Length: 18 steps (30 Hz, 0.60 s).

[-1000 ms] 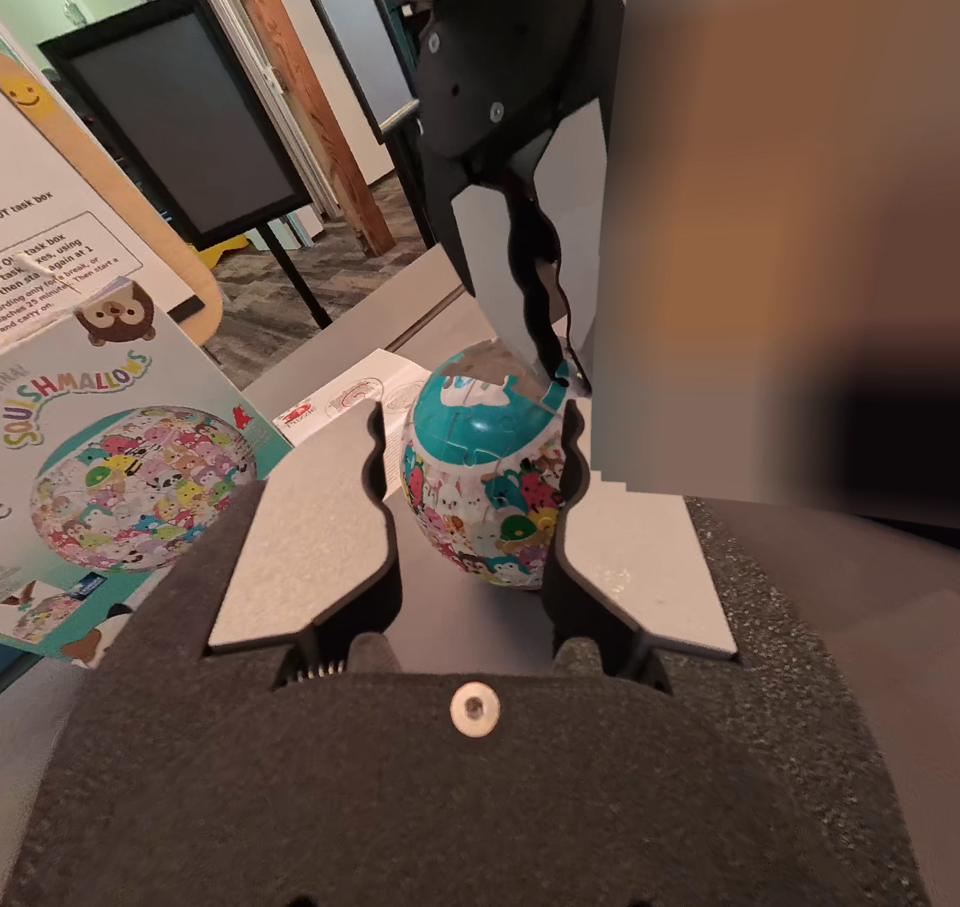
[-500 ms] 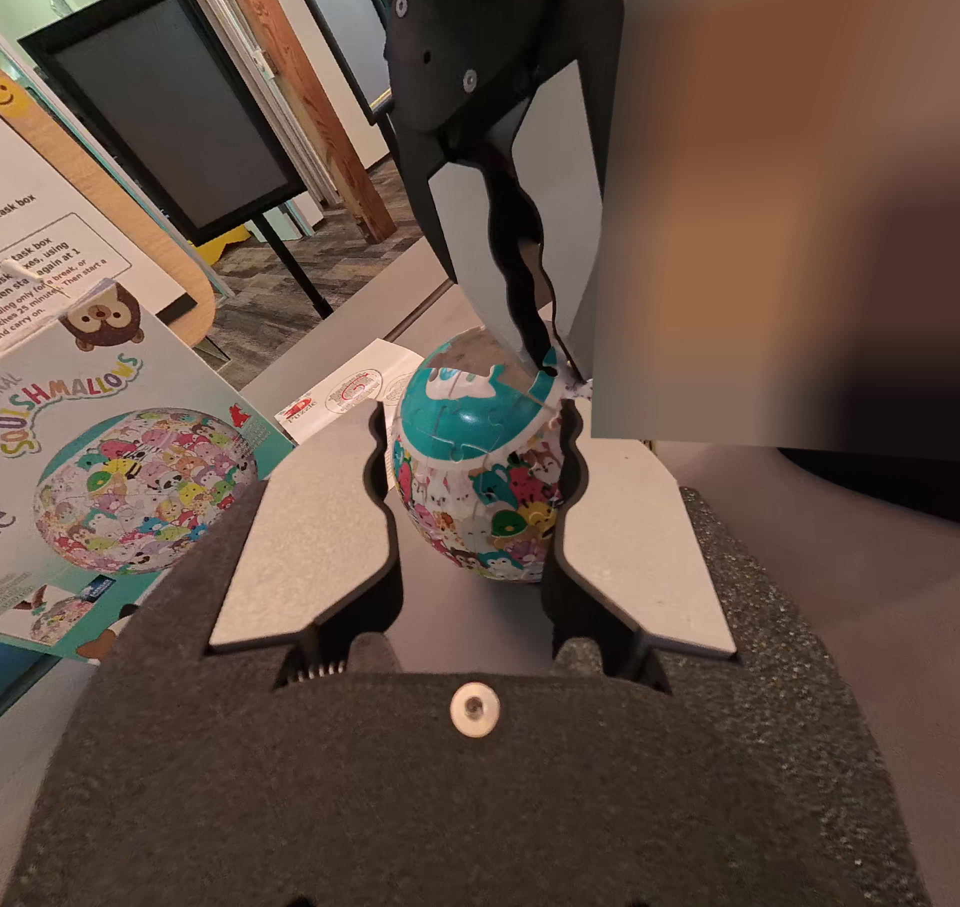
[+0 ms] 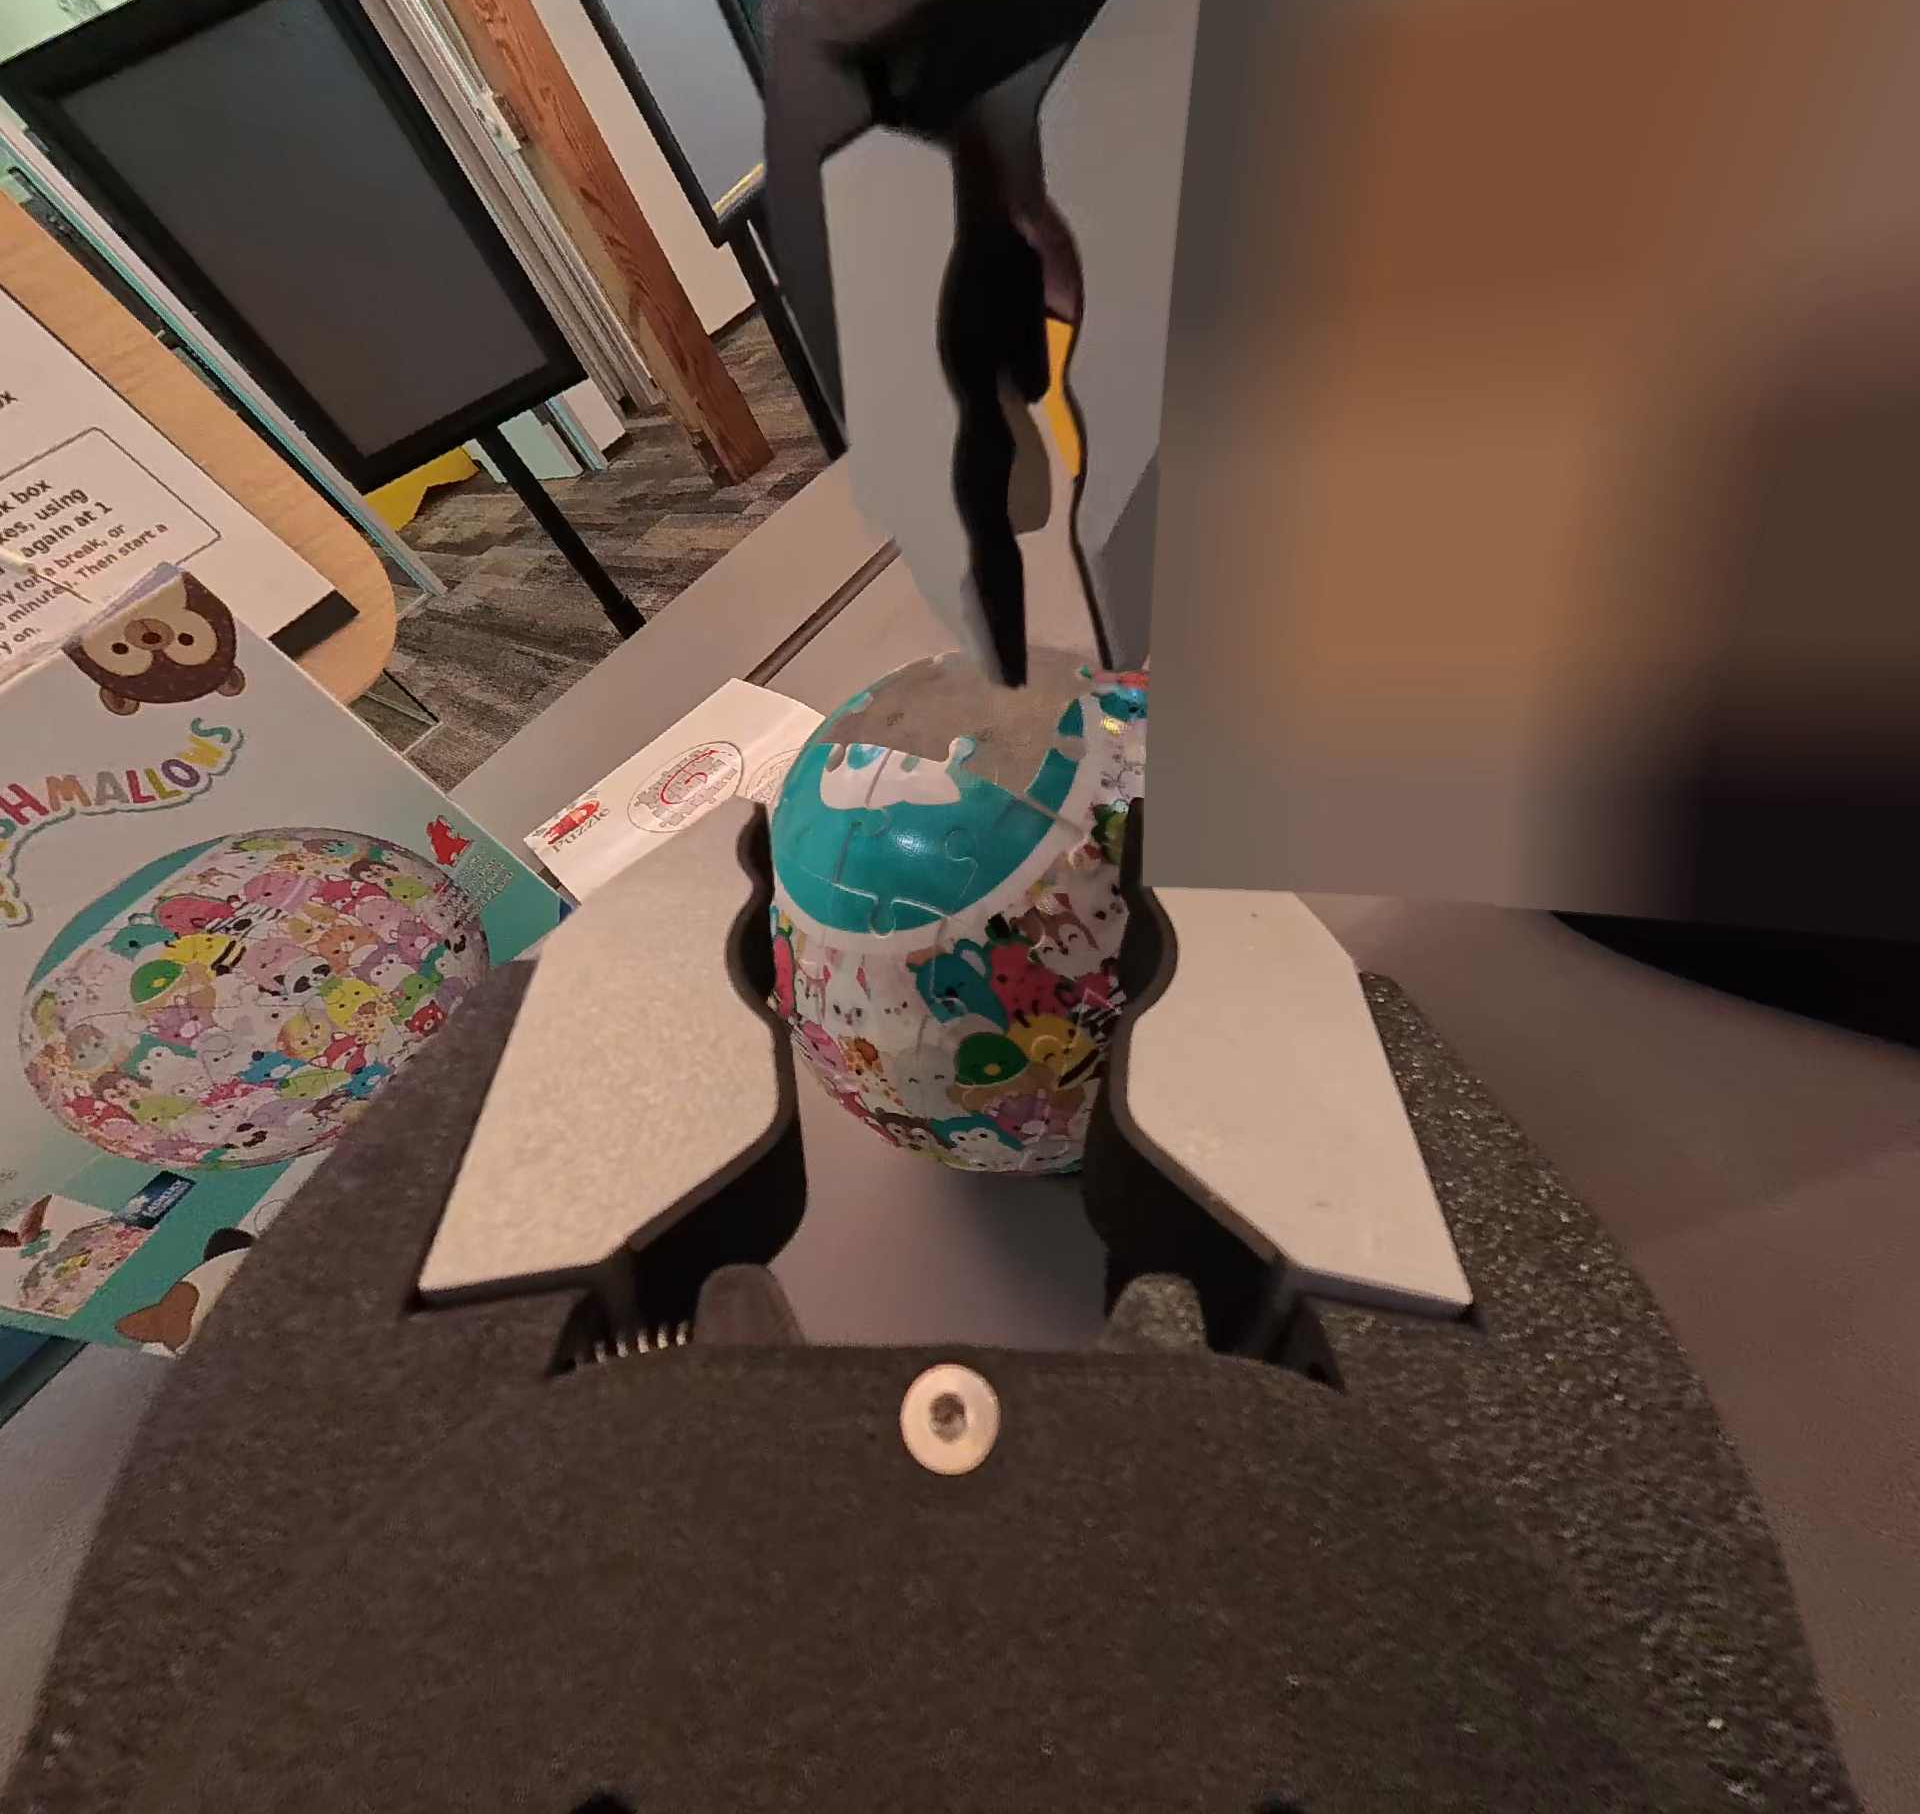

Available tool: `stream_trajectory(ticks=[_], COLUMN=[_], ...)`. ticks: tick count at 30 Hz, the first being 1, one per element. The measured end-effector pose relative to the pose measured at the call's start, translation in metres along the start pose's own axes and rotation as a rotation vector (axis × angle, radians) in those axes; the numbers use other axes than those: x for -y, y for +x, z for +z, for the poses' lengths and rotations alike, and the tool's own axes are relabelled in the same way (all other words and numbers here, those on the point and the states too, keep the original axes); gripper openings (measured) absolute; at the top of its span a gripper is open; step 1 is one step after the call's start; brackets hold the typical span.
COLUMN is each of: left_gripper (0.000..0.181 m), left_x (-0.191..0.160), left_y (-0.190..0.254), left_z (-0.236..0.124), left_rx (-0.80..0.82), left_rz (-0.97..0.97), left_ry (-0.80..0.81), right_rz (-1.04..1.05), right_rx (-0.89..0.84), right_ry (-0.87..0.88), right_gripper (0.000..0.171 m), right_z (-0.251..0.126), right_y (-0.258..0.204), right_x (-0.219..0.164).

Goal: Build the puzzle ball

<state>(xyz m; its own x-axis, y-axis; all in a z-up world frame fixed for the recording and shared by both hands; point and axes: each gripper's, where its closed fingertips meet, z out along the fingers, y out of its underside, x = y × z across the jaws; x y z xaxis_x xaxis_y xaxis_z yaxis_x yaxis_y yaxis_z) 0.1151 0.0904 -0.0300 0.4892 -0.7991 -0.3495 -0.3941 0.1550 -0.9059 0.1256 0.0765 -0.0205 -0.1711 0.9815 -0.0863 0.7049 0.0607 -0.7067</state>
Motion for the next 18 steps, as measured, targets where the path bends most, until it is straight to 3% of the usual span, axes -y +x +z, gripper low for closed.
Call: stream_trajectory(ticks=[3, 11, 18], left_gripper=[0.064, 0.064, 0.064], left_x=[0.0, 0.001, 0.0], left_y=[0.0, 0.0, 0.001], left_z=[0.0, 0.003, 0.002], left_rx=[-0.005, -0.019, -0.014], left_rz=[-0.008, -0.027, -0.019], left_ry=[0.003, 0.015, 0.013], right_rz=[-0.063, -0.134, -0.134], right_rx=[-0.061, -0.434, -0.402], right_ry=[0.108, 0.394, 0.434], right_gripper=[0.001, 0.001, 0.001], right_z=[-0.008, -0.019, -0.007], right_y=[-0.008, -0.011, -0.013], right_x=[-0.001, -0.013, -0.01])
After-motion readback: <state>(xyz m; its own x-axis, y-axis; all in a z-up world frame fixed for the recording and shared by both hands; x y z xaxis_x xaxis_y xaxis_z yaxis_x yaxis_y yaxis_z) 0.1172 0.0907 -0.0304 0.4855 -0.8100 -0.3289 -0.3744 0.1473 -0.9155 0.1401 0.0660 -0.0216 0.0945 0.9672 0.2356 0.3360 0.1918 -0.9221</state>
